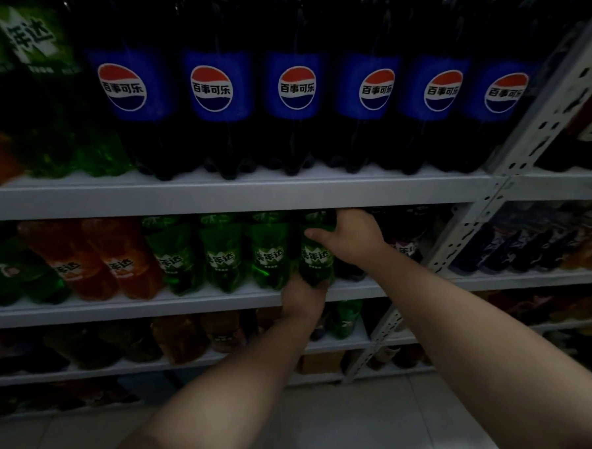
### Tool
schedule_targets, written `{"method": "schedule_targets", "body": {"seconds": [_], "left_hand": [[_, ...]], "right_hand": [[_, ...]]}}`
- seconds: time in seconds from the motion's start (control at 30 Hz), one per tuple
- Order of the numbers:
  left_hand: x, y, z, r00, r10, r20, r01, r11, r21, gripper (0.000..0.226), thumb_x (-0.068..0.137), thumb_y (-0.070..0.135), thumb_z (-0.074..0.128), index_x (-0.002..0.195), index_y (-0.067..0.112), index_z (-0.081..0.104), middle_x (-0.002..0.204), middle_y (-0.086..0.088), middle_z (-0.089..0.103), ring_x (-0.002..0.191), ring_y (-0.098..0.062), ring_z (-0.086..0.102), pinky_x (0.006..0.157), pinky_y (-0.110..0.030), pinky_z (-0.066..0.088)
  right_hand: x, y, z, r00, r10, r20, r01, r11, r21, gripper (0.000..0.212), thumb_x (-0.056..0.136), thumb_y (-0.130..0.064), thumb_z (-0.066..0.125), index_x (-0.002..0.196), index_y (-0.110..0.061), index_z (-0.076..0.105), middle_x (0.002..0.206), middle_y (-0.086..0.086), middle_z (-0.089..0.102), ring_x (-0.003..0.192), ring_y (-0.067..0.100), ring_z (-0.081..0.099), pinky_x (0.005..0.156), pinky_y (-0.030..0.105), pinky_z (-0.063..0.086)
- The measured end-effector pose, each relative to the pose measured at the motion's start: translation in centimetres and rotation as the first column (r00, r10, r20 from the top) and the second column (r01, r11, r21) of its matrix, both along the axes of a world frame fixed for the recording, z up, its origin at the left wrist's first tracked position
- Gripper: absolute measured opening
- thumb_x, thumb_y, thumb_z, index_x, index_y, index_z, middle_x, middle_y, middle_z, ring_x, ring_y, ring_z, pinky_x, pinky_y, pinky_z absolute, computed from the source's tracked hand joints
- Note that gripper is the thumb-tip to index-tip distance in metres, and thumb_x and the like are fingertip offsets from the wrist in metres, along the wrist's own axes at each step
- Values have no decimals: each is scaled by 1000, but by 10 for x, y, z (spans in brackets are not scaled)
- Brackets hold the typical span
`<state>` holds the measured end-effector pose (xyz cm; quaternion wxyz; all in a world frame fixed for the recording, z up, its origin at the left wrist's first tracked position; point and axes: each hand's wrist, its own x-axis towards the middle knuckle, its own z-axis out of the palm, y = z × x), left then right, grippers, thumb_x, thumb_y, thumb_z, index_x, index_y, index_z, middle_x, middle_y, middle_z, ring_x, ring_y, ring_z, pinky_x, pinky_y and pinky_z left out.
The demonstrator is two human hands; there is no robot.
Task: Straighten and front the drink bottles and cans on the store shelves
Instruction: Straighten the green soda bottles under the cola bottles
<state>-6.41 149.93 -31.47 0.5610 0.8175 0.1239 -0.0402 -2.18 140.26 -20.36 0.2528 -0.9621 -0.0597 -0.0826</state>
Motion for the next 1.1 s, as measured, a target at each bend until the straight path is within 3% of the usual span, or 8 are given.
{"method": "schedule_targets", "body": {"seconds": [0.17,0.3,0.37,0.47,0.53,0.67,0.83,1.1], "left_hand": [[14,3,-10,998,61,3,-61,991,115,56,80,41,70,126,13,56,121,-10,62,109,-28,57,83,-26,42],[18,5,-14,999,52,4,-52,983,176,54,81,41,69,125,12,58,120,-11,63,109,-29,57,84,-30,43],[19,8,-16,999,27,29,-32,979,203,49,81,39,68,122,12,60,118,-11,64,107,-30,57,83,-30,43],[18,14,-20,997,3,74,-16,984,177,42,82,33,68,118,12,63,115,-12,65,105,-30,58,83,-29,44],[18,16,-21,996,-10,84,-4,986,167,41,84,32,67,119,12,64,114,-11,66,105,-29,58,81,-27,42],[14,18,-25,995,4,97,-16,992,122,39,85,31,65,120,13,63,110,-9,67,102,-27,60,77,-20,37],[8,19,-26,996,1,88,-11,993,117,45,88,32,63,128,12,58,114,-13,66,104,-28,59,79,-20,37],[8,26,-14,994,-95,49,84,978,193,26,89,28,59,110,15,68,107,-9,68,96,-22,61,71,-17,38]], "right_hand": [[-1,0,-2,997,42,60,-40,999,-23,67,79,-52,66,131,-15,47,120,8,59,107,26,56,77,21,38],[4,1,3,998,-9,-66,7,999,-36,50,83,-49,64,110,-9,55,80,-1,55,84,22,58,53,19,35],[6,-1,4,992,-21,-122,21,1000,-5,43,84,-47,63,101,-8,55,74,-2,50,79,20,56,50,21,34],[7,-3,4,990,-15,-137,19,999,27,47,85,-45,64,108,-5,55,85,6,56,80,20,55,63,25,44],[6,-2,2,996,-13,-89,18,998,53,49,84,-43,65,114,-6,52,89,4,54,80,15,51,68,23,42],[0,2,-2,1000,-22,17,19,992,127,47,83,-40,67,117,-10,50,87,-2,51,80,13,49,67,20,38],[-1,2,-1,994,-84,71,63,965,256,40,86,-36,64,116,-9,56,94,3,60,87,20,59,73,23,45],[-16,3,0,995,-87,48,69,954,293,48,82,-40,67,118,-10,56,106,7,63,96,16,58,79,23,44]]}}
